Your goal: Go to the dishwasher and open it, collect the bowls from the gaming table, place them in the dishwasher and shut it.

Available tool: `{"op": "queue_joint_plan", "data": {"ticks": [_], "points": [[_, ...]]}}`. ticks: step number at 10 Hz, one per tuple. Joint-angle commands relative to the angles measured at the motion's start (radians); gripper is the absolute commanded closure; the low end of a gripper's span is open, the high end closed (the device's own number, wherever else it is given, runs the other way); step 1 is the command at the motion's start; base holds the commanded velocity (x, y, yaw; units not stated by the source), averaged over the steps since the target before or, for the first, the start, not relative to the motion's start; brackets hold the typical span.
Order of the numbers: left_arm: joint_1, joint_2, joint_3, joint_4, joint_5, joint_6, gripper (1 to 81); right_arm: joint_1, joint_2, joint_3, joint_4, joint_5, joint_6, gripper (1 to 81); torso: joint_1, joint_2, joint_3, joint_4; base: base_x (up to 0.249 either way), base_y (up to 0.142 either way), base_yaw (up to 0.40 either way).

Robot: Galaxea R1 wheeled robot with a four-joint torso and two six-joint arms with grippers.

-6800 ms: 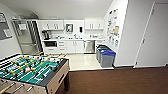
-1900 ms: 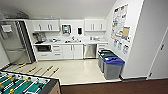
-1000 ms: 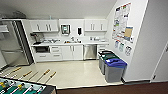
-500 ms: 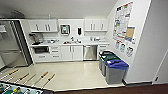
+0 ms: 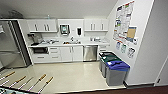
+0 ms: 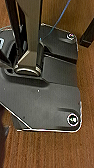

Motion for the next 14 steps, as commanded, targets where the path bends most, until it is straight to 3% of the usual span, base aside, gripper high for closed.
{"op": "queue_joint_plan", "data": {"ticks": [1, 14], "points": [[-0.048, -0.012, 0.004, -0.004, 0.045, 0.000, 1.0, 0.046, -0.018, 0.001, 0.000, -0.048, 0.003, 1.0, 0.000, 0.000, 0.000, 0.000, 0.125, 0.000, 0.000], [-0.050, -0.006, 0.004, -0.001, 0.045, 0.000, 1.0, 0.045, -0.019, -0.001, 0.001, -0.049, 0.001, 1.0, 0.001, 0.000, 0.000, 0.000, 0.125, 0.000, 0.000]]}}
